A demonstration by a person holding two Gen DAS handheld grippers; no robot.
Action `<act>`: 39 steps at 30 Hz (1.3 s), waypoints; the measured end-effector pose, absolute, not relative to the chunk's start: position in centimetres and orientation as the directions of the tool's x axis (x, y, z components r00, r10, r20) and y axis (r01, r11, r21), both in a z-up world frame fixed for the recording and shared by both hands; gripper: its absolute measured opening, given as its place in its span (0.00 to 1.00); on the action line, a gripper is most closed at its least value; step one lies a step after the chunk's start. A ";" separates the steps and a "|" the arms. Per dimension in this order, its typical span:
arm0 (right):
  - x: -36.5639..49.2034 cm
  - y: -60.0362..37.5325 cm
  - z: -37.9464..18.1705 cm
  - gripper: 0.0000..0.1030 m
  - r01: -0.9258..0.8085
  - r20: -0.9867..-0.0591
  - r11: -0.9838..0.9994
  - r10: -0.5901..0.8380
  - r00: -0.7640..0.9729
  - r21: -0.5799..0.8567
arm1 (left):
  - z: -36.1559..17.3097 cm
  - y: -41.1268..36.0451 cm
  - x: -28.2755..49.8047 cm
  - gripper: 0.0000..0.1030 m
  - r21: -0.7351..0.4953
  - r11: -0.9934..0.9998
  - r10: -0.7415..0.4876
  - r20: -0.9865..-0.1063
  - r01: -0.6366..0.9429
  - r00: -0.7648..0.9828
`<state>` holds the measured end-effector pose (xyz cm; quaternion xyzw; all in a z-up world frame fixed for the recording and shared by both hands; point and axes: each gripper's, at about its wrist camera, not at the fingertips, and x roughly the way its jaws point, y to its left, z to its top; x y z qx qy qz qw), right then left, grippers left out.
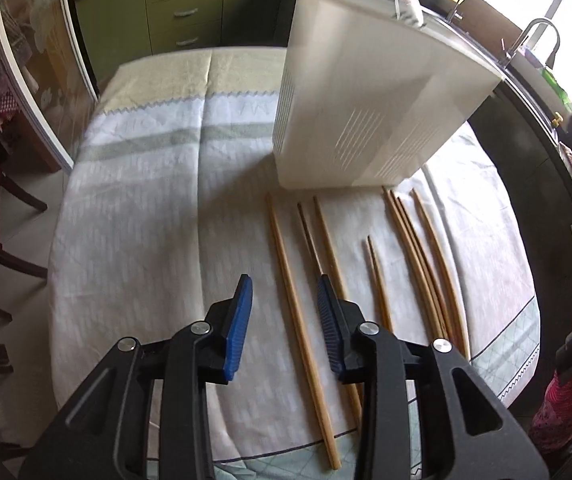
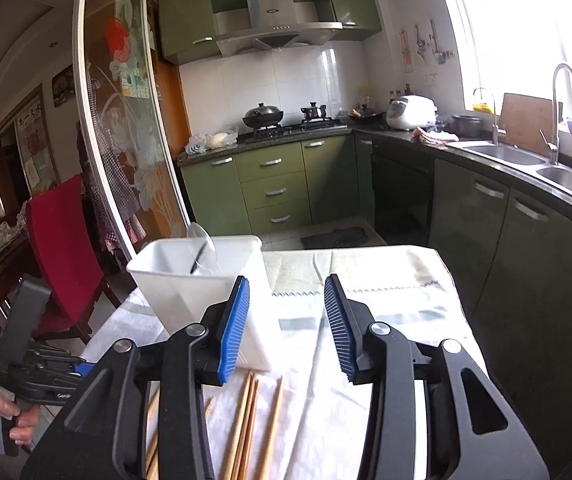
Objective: Organize utensils
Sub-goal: 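Grasp a wooden chopstick with the left tool while the right grasps another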
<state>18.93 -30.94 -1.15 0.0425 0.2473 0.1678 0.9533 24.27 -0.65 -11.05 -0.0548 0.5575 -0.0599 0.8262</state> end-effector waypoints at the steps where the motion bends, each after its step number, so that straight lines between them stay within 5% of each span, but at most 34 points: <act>1: 18.6 -31.7 -1.6 0.38 -0.289 -0.476 0.943 0.334 0.813 0.168 | -11.9 -0.6 24.5 0.31 -0.163 0.986 -0.162 -0.925 0.028 0.343; 10: 17.2 -34.6 -5.2 0.38 -0.270 -0.597 0.947 0.320 0.735 0.174 | -14.6 -1.7 26.2 0.31 -0.129 0.992 -0.126 -0.958 0.005 0.258; 21: 19.1 -33.1 -6.0 0.38 -0.274 -0.693 0.950 0.300 0.655 0.151 | -14.7 -2.3 26.6 0.15 -0.079 0.997 -0.078 -0.967 0.008 0.242; 32: 22.6 -28.8 -10.1 0.38 -0.360 -0.884 0.917 0.305 0.353 0.173 | -15.0 -1.9 26.3 0.08 -0.054 0.998 -0.063 -0.972 0.043 0.225; 39: 25.1 -26.0 -13.1 0.26 -0.378 -0.944 0.910 0.261 0.202 0.171 | -14.9 -0.6 26.4 0.08 -0.043 0.998 -0.050 -0.973 0.037 0.223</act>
